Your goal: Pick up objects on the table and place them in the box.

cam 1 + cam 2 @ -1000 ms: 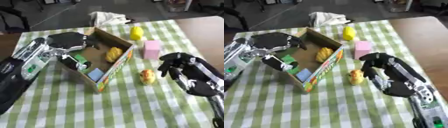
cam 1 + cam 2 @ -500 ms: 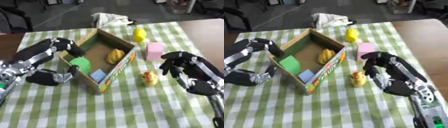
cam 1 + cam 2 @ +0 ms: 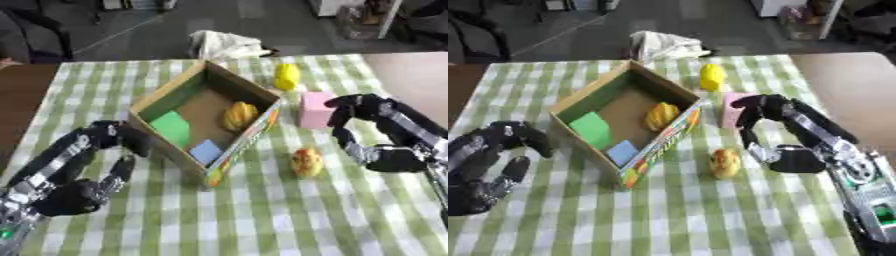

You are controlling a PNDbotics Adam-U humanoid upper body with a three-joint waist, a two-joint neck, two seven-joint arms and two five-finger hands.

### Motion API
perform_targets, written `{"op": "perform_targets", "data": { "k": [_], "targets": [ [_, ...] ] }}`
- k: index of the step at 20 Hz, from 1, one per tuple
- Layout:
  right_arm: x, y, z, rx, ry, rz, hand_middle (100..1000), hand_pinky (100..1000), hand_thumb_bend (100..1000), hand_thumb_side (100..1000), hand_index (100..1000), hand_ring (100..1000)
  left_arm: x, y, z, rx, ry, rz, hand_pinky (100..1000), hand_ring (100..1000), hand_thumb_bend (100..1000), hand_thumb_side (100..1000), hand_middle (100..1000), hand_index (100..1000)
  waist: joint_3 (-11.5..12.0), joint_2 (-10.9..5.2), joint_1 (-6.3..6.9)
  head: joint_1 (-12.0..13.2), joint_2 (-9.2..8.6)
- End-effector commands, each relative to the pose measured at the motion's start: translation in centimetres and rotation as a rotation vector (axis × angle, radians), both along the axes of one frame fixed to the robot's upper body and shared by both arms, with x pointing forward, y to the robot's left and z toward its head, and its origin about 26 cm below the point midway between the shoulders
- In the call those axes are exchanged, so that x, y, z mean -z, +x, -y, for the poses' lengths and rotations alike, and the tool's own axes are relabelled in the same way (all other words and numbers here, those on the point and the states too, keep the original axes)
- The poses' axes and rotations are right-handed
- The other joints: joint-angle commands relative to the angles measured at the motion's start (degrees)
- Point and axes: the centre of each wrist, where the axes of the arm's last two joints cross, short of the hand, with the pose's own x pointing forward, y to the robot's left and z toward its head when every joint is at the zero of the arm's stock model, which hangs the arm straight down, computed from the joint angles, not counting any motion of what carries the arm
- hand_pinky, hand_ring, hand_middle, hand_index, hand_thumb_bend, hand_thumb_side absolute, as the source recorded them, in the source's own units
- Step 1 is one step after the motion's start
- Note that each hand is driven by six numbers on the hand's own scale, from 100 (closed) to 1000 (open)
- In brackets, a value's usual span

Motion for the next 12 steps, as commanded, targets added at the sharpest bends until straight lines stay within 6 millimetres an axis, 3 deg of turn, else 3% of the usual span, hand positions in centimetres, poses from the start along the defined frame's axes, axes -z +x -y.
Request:
{"op": "perform_targets", "data": {
  "k": [1,6,12],
  "targets": [
    [-0.2,1.4,2.2,0.004,-0.197,0.018,658,731,100,200,888,633,-0.1,-0.3,1.0,0.011,-0.018,-0.012,659,612,100,562,602,778,0.33,-0.91,-0.30,-0.82,0.10],
    [0.7,3.2,2.7,-0.062,-0.462,0.010,776,808,100,241,946,783,0.1,-0.3,1.7,0.010,-0.084,-0.048,650,600,100,586,589,774,0.92,-1.03,-0.54,-1.14,0.20],
    [0.7,4.6,2.1,-0.114,-0.665,0.045,831,848,100,272,960,843,0.4,-0.4,2.3,0.003,-0.119,-0.089,646,593,100,606,582,774,1.24,-1.07,-0.56,-1.33,0.29]
  ]
}}
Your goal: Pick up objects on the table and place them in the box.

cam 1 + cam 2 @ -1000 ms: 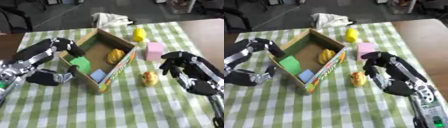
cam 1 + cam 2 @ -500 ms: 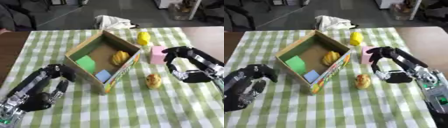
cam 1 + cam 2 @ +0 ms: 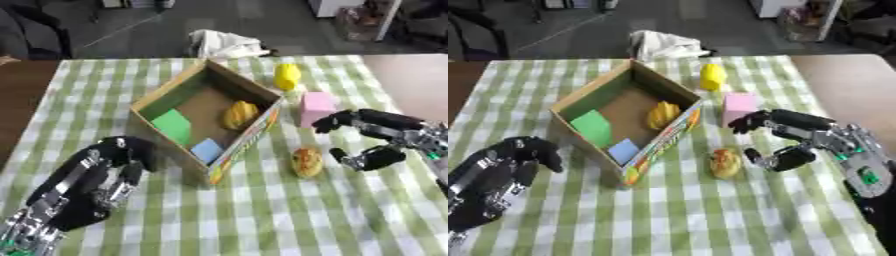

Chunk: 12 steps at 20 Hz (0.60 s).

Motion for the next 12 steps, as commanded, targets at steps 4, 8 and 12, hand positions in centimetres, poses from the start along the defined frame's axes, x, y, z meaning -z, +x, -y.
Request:
{"op": "perform_targets", "data": {
  "k": [4,8,12],
  "targets": [
    [-1.7,0.9,-0.7,-0.124,-0.208,0.084,846,866,100,297,964,864,-0.5,-0.2,0.4,0.005,-0.013,0.001,646,592,100,601,580,774,0.26,-0.91,-0.15,-0.12,0.15],
    [-2.2,0.6,-1.4,-0.198,-0.305,0.117,841,881,100,315,960,875,-0.5,-0.2,0.5,0.010,-0.008,0.000,646,591,100,605,579,776,0.50,-0.87,-0.22,-0.19,0.23],
    [-2.8,-0.3,-1.3,-0.281,-0.357,0.124,834,884,100,314,956,875,-0.4,-0.2,0.5,0.010,0.001,-0.005,647,589,100,609,577,777,0.53,-0.90,-0.50,-0.06,0.42]
  ]
}}
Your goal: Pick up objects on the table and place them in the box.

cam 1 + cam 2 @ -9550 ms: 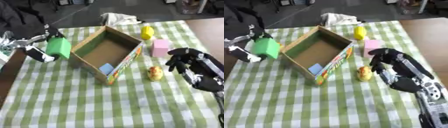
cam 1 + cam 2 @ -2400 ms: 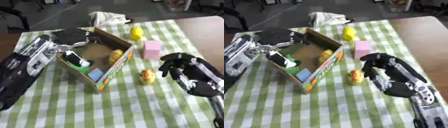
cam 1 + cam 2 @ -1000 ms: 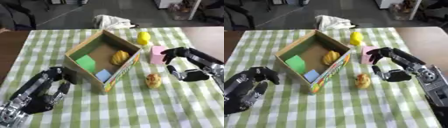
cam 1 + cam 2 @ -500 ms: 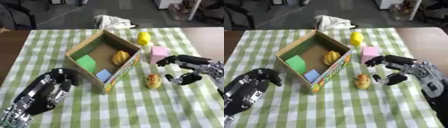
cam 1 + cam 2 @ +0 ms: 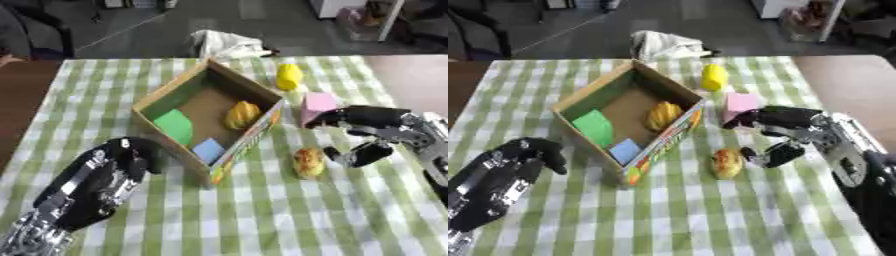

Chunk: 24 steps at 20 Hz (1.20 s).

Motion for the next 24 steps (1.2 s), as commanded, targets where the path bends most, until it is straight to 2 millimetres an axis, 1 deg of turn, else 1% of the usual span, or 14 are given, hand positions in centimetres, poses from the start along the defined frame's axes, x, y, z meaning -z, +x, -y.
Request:
{"op": "perform_targets", "data": {
  "k": [1,3,6,10,14,16,19,20,21,24],
  "targets": [
    [-2.2,-0.7,0.7,-0.205,-0.211,-0.015,834,885,100,312,957,875,-0.6,-0.2,0.1,0.010,0.008,0.020,647,589,100,610,577,777,0.09,-0.92,-0.16,0.05,0.41],
    [-2.6,-1.2,0.8,-0.231,-0.232,-0.026,833,887,100,313,956,877,-0.6,-0.2,0.1,0.012,0.012,0.019,646,588,100,610,576,778,0.15,-0.95,-0.26,0.05,0.45],
    [-2.9,-1.8,0.7,-0.251,-0.261,-0.047,833,889,100,358,956,878,-0.6,-0.2,0.1,0.012,0.017,0.017,646,588,100,612,576,778,0.19,-1.02,-0.36,0.05,0.43],
    [-2.5,-1.8,0.4,-0.258,-0.288,-0.087,826,888,100,416,956,877,-0.5,-0.2,0.2,0.017,0.021,0.016,647,588,100,612,577,779,0.27,-1.00,-0.36,0.03,0.32],
    [-1.9,-1.7,0.6,-0.247,-0.292,-0.106,809,892,100,396,960,865,-0.5,-0.2,0.3,0.015,0.025,0.017,647,588,100,614,576,780,0.26,-0.88,-0.39,0.04,0.31],
    [-1.8,-1.7,0.8,-0.242,-0.284,-0.100,810,892,100,316,966,860,-0.5,-0.2,0.3,0.014,0.028,0.016,647,587,100,614,575,780,0.25,-0.85,-0.43,0.05,0.29],
    [-2.4,-2.0,0.6,-0.261,-0.267,-0.036,841,901,100,319,972,882,-0.4,-0.2,0.4,0.012,0.032,0.016,647,587,100,616,574,781,0.18,-0.84,-0.43,0.13,0.28],
    [-2.5,-2.1,0.4,-0.268,-0.264,-0.013,847,904,100,328,973,888,-0.4,-0.3,0.4,0.011,0.033,0.015,647,587,100,597,574,781,0.14,-0.84,-0.42,0.12,0.28],
    [-2.5,-2.2,0.3,-0.274,-0.262,0.005,852,905,100,332,974,893,-0.4,-0.3,0.4,0.012,0.034,0.014,647,587,100,618,574,781,0.13,-0.83,-0.41,0.09,0.26],
    [-2.1,-2.2,0.1,-0.278,-0.271,0.033,861,912,100,340,973,905,-0.4,-0.2,0.5,0.014,0.037,0.015,647,587,100,616,574,782,0.12,-0.78,-0.38,0.00,0.18]
  ]
}}
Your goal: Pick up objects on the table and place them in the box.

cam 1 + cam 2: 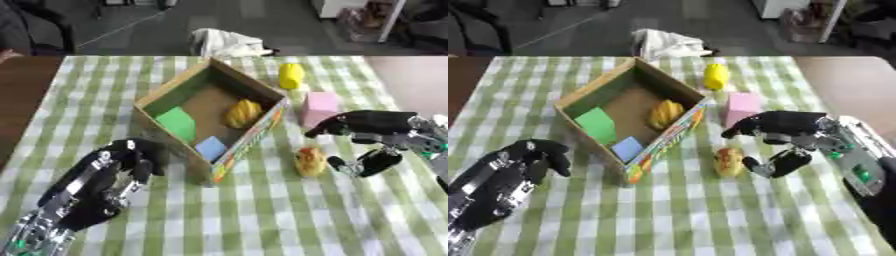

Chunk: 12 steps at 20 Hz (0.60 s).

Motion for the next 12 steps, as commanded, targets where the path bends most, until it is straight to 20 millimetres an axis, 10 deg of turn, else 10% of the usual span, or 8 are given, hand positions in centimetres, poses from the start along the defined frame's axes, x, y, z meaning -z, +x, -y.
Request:
{"op": "perform_targets", "data": {
  "k": [1,12],
  "targets": [
    [-0.9,0.1,0.3,-0.189,-0.242,0.002,862,912,100,334,973,901,-0.7,-0.1,0.1,0.009,0.009,0.027,647,587,100,616,574,782,-0.11,-0.58,-0.01,-0.03,-0.30],
    [1.3,1.0,0.9,-0.156,-0.245,-0.012,848,905,100,309,972,889,-0.7,-0.1,0.2,0.006,0.004,0.035,647,587,100,614,575,782,-0.58,-0.32,0.38,-0.11,-0.35]
  ]
}}
